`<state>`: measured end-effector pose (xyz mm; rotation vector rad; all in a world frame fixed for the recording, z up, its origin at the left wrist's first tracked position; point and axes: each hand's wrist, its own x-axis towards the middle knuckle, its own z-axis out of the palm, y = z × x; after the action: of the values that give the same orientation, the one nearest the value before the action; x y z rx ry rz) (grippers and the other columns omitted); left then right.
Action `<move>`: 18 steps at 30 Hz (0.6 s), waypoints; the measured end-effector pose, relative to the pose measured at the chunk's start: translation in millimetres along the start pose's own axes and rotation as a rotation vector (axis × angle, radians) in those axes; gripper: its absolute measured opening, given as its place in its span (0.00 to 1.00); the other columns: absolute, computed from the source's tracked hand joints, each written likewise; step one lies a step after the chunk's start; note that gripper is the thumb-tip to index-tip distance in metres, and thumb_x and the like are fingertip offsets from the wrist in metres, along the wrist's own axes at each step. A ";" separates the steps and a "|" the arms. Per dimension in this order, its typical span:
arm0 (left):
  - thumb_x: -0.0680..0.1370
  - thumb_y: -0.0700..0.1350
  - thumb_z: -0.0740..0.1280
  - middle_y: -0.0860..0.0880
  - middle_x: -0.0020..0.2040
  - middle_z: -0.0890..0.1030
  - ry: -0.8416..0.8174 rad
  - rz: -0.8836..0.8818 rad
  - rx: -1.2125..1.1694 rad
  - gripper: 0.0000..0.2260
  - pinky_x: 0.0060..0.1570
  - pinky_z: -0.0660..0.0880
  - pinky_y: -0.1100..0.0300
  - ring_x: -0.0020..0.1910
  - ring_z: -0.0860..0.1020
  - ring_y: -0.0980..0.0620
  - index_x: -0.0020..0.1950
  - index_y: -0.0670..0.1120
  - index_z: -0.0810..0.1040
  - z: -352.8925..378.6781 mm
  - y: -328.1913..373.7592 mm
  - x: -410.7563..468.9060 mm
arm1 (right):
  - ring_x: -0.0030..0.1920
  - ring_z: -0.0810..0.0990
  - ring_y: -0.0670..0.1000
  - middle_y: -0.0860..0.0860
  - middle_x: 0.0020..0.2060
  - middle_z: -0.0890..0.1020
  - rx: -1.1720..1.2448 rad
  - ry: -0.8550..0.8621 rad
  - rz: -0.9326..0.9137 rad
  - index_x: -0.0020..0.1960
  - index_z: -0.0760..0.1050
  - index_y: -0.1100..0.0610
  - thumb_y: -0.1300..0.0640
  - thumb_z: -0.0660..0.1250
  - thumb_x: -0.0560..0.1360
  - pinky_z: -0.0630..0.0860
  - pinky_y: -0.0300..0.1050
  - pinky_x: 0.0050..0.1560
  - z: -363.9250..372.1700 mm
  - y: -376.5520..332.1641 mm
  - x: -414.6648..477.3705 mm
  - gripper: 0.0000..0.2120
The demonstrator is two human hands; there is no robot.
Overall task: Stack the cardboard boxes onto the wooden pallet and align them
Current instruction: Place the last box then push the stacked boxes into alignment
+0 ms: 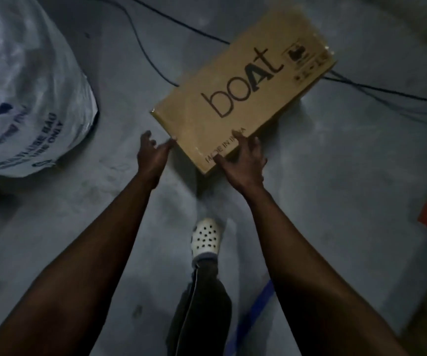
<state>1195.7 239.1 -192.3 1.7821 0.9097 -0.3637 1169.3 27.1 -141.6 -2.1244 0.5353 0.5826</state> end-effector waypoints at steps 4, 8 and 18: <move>0.74 0.57 0.75 0.50 0.77 0.65 -0.016 -0.009 -0.085 0.37 0.62 0.75 0.37 0.69 0.71 0.46 0.78 0.63 0.59 25.6 9.4 95.0 | 0.79 0.41 0.59 0.48 0.80 0.39 -0.073 0.026 -0.007 0.77 0.59 0.36 0.42 0.74 0.72 0.58 0.77 0.67 37.4 18.8 62.3 0.39; 0.69 0.49 0.76 0.53 0.63 0.74 -0.010 -0.023 -0.269 0.32 0.59 0.79 0.37 0.60 0.77 0.49 0.69 0.52 0.65 51.9 15.3 81.1 | 0.80 0.39 0.59 0.45 0.78 0.32 0.050 0.031 -0.016 0.78 0.52 0.33 0.39 0.78 0.66 0.57 0.73 0.73 50.8 25.0 64.6 0.48; 0.63 0.55 0.74 0.42 0.73 0.69 -0.090 0.630 0.269 0.39 0.75 0.57 0.37 0.75 0.65 0.41 0.75 0.52 0.72 113.8 77.5 -163.5 | 0.79 0.52 0.56 0.47 0.80 0.43 0.273 0.135 0.209 0.75 0.49 0.24 0.27 0.79 0.48 0.60 0.64 0.76 -84.5 73.9 -23.8 0.62</move>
<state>1163.2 58.0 -83.6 2.1695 0.2080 -0.1565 1126.9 -78.8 -128.6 -1.8687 0.8696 0.4528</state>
